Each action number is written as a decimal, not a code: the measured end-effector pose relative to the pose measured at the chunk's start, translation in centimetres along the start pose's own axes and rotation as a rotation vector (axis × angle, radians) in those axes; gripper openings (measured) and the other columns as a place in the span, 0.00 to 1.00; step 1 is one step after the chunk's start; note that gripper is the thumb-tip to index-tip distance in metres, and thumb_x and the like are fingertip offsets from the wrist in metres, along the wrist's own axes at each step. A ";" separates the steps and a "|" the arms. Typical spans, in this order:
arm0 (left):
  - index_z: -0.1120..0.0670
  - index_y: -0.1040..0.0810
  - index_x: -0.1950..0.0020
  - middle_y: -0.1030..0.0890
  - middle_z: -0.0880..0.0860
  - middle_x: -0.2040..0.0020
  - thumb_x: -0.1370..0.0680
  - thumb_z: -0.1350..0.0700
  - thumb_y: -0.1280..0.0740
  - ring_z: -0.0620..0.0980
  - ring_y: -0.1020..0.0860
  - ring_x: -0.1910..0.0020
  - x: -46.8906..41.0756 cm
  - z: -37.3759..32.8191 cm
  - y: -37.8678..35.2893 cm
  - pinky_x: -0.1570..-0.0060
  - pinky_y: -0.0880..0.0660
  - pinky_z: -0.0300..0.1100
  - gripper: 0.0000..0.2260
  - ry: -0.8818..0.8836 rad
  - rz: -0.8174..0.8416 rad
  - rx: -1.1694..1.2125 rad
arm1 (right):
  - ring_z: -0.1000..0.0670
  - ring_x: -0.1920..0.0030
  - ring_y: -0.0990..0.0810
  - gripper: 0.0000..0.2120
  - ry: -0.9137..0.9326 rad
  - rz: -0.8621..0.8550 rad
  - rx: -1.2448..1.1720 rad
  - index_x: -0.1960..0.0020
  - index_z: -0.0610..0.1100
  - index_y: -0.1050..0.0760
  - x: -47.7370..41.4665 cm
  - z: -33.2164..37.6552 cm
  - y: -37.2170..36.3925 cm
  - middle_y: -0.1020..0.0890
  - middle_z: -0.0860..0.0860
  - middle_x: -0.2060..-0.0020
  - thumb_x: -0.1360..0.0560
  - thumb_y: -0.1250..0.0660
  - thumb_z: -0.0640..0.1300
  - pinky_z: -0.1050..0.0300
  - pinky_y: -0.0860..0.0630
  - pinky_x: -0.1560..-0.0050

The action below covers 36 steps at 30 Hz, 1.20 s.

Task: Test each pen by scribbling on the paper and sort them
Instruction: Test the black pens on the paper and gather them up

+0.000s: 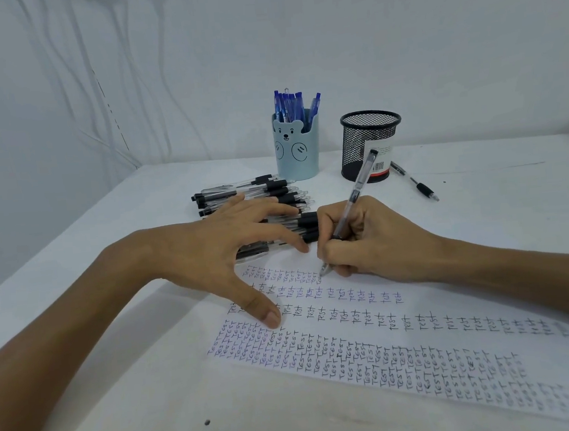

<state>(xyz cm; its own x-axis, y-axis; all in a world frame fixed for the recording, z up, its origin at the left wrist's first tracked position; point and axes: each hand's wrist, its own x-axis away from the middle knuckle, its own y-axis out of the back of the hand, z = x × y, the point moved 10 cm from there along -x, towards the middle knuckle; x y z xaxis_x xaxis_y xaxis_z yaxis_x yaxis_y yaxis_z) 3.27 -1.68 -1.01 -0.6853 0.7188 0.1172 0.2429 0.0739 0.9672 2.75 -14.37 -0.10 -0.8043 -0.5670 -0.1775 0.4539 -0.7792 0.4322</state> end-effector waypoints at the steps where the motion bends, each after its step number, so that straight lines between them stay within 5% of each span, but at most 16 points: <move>1: 0.22 0.36 0.31 0.49 0.34 0.19 0.41 0.16 0.35 0.40 0.55 0.18 0.0 0.0 0.0 0.22 0.64 0.55 0.40 0.000 0.000 -0.001 | 0.53 0.76 0.29 0.06 0.003 -0.020 -0.010 0.60 0.31 0.27 0.0 0.0 0.2 0.23 0.42 0.74 0.25 0.33 0.28 0.64 0.33 0.72; 22: 0.22 0.37 0.30 0.49 0.33 0.20 0.41 0.17 0.34 0.40 0.54 0.18 0.0 0.0 0.0 0.21 0.63 0.56 0.39 0.006 0.006 -0.007 | 0.53 0.76 0.30 0.09 -0.012 -0.032 -0.054 0.63 0.33 0.29 -0.2 -0.3 0.3 0.25 0.43 0.75 0.25 0.34 0.28 0.65 0.33 0.73; 26: 0.22 0.36 0.30 0.48 0.34 0.19 0.40 0.17 0.34 0.40 0.55 0.18 0.1 -0.1 0.1 0.21 0.64 0.56 0.39 0.005 0.006 0.012 | 0.51 0.77 0.36 0.13 -0.131 -0.170 -0.245 0.65 0.42 0.27 -0.5 -1.6 1.9 0.26 0.44 0.74 0.22 0.36 0.36 0.62 0.44 0.75; 28: 0.22 0.36 0.30 0.49 0.34 0.19 0.41 0.17 0.34 0.40 0.55 0.18 0.1 -0.1 0.0 0.21 0.63 0.58 0.40 0.005 0.009 0.010 | 0.52 0.74 0.33 0.12 -0.140 -0.166 -0.301 0.65 0.44 0.23 -0.6 -1.8 2.0 0.26 0.45 0.71 0.24 0.36 0.44 0.61 0.42 0.74; 32: 0.23 0.36 0.29 0.49 0.35 0.19 0.40 0.19 0.32 0.40 0.56 0.18 0.2 -0.3 0.0 0.20 0.63 0.59 0.39 0.016 0.033 0.014 | 0.53 0.72 0.29 0.03 -0.142 -0.169 -0.367 0.51 0.44 0.21 -0.6 -2.0 2.1 0.22 0.47 0.65 0.20 0.33 0.41 0.65 0.36 0.73; 36: 0.23 0.36 0.30 0.49 0.35 0.19 0.41 0.17 0.34 0.40 0.55 0.18 0.2 -0.3 0.0 0.20 0.63 0.58 0.40 0.009 0.026 0.012 | 0.52 0.76 0.27 0.11 -0.137 -0.203 -0.424 0.43 0.44 0.29 -0.6 -1.8 2.4 0.19 0.44 0.64 0.21 0.31 0.45 0.63 0.37 0.79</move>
<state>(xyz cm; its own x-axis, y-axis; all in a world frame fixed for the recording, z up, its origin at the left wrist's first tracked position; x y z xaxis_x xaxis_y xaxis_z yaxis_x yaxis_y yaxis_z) 2.95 -1.72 -0.88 -0.6849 0.7141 0.1447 0.2688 0.0631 0.9611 5.00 -16.35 -0.58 -0.9227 -0.3746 -0.0910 0.3763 -0.9265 -0.0023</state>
